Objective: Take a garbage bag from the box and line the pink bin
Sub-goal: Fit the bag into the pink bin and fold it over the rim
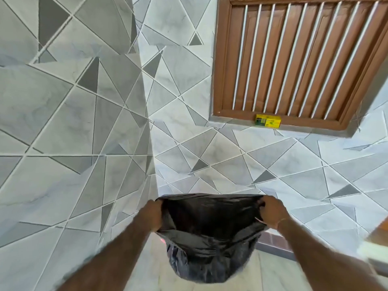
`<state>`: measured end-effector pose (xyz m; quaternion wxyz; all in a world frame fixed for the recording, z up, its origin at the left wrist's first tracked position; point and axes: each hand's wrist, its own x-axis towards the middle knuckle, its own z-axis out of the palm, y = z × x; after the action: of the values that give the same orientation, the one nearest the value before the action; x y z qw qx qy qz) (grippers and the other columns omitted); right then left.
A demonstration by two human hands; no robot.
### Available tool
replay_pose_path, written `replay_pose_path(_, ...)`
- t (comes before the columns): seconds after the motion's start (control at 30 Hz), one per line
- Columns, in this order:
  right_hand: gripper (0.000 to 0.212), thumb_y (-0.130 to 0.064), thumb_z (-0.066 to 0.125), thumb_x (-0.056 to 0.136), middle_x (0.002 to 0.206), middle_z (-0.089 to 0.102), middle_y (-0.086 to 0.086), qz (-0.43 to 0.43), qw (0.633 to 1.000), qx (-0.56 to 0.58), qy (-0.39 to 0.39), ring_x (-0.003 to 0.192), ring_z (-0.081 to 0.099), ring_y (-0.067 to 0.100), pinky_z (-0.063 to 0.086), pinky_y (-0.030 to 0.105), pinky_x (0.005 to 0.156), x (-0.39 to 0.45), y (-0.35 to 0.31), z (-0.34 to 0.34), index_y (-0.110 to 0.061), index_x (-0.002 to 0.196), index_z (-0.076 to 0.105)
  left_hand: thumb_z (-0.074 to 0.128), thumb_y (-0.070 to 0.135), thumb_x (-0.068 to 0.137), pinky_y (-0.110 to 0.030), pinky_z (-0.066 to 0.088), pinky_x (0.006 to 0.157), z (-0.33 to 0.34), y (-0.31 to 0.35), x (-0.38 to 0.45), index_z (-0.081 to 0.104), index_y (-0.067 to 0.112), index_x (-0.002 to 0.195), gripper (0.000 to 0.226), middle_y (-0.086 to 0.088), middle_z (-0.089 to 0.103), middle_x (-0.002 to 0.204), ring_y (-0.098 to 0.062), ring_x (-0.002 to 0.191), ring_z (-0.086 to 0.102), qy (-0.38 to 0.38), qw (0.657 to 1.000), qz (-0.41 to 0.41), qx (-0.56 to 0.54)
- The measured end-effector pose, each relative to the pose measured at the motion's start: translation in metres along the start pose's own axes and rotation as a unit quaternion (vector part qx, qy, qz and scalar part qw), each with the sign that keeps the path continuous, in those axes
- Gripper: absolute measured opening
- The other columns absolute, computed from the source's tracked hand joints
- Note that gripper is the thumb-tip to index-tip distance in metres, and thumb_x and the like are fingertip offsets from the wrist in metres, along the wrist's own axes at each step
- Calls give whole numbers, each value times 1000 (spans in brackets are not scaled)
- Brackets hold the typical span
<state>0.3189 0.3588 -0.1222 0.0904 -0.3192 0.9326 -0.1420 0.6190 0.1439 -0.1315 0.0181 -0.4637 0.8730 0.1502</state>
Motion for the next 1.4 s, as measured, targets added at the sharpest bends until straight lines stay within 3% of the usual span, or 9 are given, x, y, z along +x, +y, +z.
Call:
replay_pose_path(0.2, 36, -17, 45, 88, 112, 65, 16, -55, 997, 11, 46, 104, 64, 39, 51, 40, 85, -11, 5, 5, -16, 123, 47, 49, 22, 91, -44, 50, 97, 14, 24, -16, 48, 18, 127, 36, -11, 54, 121, -34, 109, 62, 99, 989, -46, -98)
replay_pose_path(0.33, 48, -24, 41, 84, 117, 57, 7, -89, 993, -58, -45, 107, 64, 35, 52, 42, 91, -27, 20, 29, -36, 130, 44, 37, 42, 84, -42, 51, 96, 48, 29, -30, 57, 21, 119, 46, -3, 61, 118, -30, 105, 64, 24, 993, -57, -103)
replay_pose_path(0.5, 33, -13, 45, 89, 120, 61, 5, -78, 987, -106, -92, 110, 65, 27, 51, 36, 94, -21, 53, 55, -23, 114, 64, 50, 28, 91, -43, 55, 91, 64, 28, -40, 57, 19, 116, 28, -2, 57, 116, -27, 106, 62, 28, 993, -113, -4)
replay_pose_path(0.7, 30, -11, 51, 87, 123, 54, 16, -42, 994, -49, -84, 103, 61, 34, 51, 36, 80, -13, 73, 69, -11, 116, 56, 36, 19, 96, -49, 49, 94, 83, 51, -50, 45, 13, 117, 23, -6, 47, 109, -36, 108, 60, 39, 977, -186, -94)
replay_pose_path(0.83, 32, -12, 53, 79, 118, 62, 16, -63, 993, -45, -90, 102, 63, 35, 49, 35, 84, -4, 71, 66, -7, 109, 62, 27, 27, 100, -50, 45, 94, 91, 57, -57, 37, 19, 104, 13, -12, 53, 117, -40, 106, 58, 61, 968, -214, -112)
replay_pose_path(1.0, 40, -10, 58, 79, 125, 55, 18, -61, 987, 7, -148, 112, 59, 35, 46, 34, 92, 19, 50, 57, -1, 118, 55, 50, 32, 88, -43, 53, 92, 84, 43, -46, 39, 24, 128, 43, -7, 59, 118, -33, 105, 65, 7, 974, -223, -34)
replay_pose_path(1.17, 71, -16, 62, 70, 122, 61, 19, -99, 978, 49, -177, 112, 60, 39, 51, 39, 93, 51, 3, 44, -10, 137, 39, 56, 35, 84, -47, 55, 92, 62, 16, -10, 29, 28, 139, 61, -9, 68, 118, -34, 103, 67, -5, 977, -194, -92)
replay_pose_path(1.23, 73, -18, 62, 73, 121, 64, 18, -119, 976, 67, -168, 111, 62, 38, 51, 39, 93, 61, -27, 41, -16, 141, 36, 60, 26, 80, -45, 56, 88, 50, 2, 10, 23, 28, 142, 72, -14, 68, 115, -35, 100, 67, -7, 975, -182, -127)
replay_pose_path(1.4, 65, -4, 67, 75, 123, 64, 20, -101, 976, 105, -162, 115, 60, 39, 50, 35, 93, 102, -111, 43, -8, 137, 45, 63, 0, 74, -39, 55, 80, 12, -37, 75, 44, 10, 135, 64, -20, 65, 116, -36, 98, 63, 19, 956, -190, -221)
